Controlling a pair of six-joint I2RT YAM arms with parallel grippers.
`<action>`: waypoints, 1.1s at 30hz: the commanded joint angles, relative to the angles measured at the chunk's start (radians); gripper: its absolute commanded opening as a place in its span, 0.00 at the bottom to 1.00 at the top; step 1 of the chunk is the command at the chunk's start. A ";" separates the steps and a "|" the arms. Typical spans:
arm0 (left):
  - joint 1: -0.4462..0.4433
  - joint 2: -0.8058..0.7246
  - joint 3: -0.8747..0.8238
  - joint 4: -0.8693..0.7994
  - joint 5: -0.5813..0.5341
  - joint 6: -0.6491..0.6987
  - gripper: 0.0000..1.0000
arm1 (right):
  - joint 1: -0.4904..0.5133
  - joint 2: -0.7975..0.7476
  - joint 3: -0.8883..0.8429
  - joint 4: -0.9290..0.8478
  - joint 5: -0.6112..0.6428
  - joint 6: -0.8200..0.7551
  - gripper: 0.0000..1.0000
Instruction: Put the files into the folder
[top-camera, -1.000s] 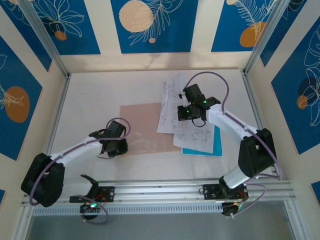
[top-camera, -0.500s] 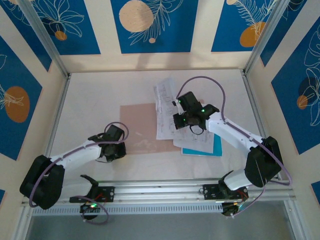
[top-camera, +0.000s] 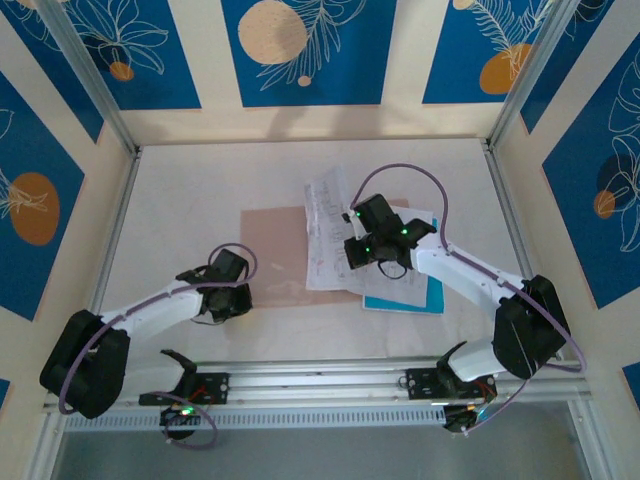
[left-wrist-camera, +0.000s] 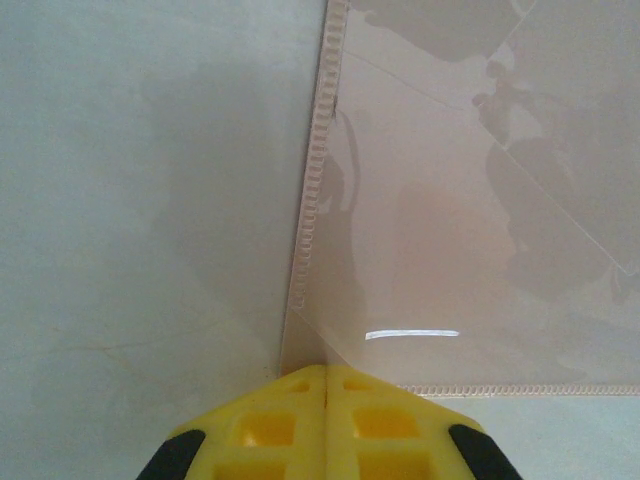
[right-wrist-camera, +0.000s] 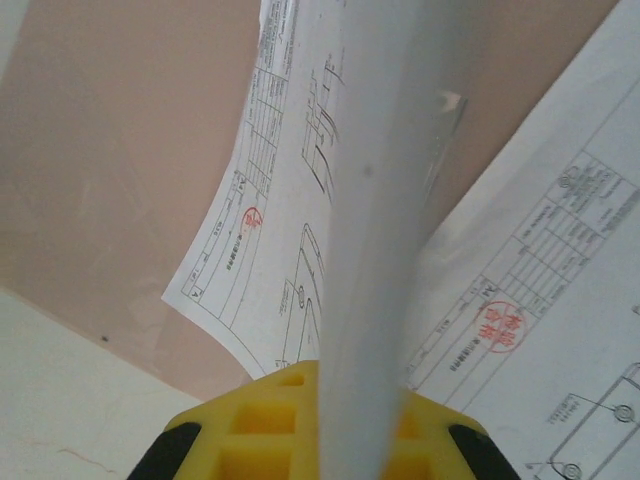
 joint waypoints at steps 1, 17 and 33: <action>0.015 0.010 -0.002 -0.004 -0.028 -0.003 0.00 | -0.024 -0.016 -0.024 0.048 -0.115 0.020 0.00; 0.065 0.006 -0.009 0.015 0.016 0.022 0.00 | -0.119 0.198 -0.011 0.205 -0.386 0.100 0.00; 0.187 -0.097 -0.039 -0.023 0.092 0.061 0.00 | -0.099 0.380 0.037 0.344 -0.485 0.167 0.00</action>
